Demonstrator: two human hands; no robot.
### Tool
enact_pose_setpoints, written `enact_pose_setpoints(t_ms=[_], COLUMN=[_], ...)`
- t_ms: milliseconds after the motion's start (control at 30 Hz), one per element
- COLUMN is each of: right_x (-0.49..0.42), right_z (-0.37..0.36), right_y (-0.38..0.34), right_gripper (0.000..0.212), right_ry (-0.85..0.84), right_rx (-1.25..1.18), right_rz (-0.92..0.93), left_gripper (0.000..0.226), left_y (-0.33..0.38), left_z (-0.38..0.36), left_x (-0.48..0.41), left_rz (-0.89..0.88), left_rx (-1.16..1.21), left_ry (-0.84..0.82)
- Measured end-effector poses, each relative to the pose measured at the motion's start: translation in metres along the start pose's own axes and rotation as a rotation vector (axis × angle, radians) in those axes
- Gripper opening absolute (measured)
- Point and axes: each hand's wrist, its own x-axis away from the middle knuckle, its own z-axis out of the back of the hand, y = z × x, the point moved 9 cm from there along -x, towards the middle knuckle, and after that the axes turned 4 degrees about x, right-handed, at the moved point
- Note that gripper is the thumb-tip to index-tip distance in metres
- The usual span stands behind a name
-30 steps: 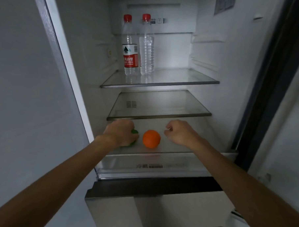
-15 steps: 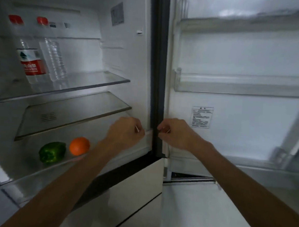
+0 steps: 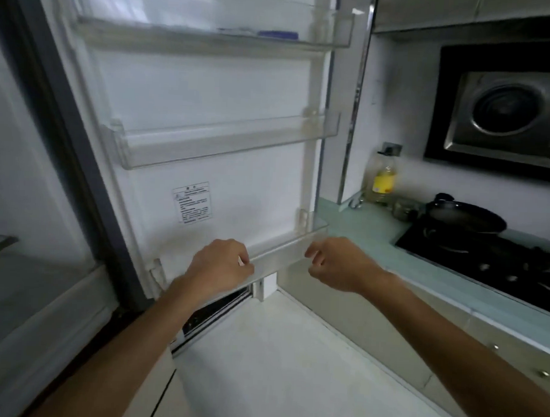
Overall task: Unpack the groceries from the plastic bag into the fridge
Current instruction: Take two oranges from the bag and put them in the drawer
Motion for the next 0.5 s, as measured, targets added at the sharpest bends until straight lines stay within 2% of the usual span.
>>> enact_pose_setpoints(t_ms=[300,500], right_x=[0.067,0.134], right_z=[0.047,0.078], right_y=[0.151,0.267], right_gripper=[0.032,0.033], right_ry=[0.121,0.177], right_rx=[0.037,0.024], right_rz=[-0.323,-0.523], left_gripper=[0.02,0.018], left_y=[0.155,0.289], left_z=[-0.076,-0.136], left_x=[-0.044,-0.059], left_rz=[-0.287,-0.481], left_rx=[0.043,0.048], left_ry=[-0.106,-0.184])
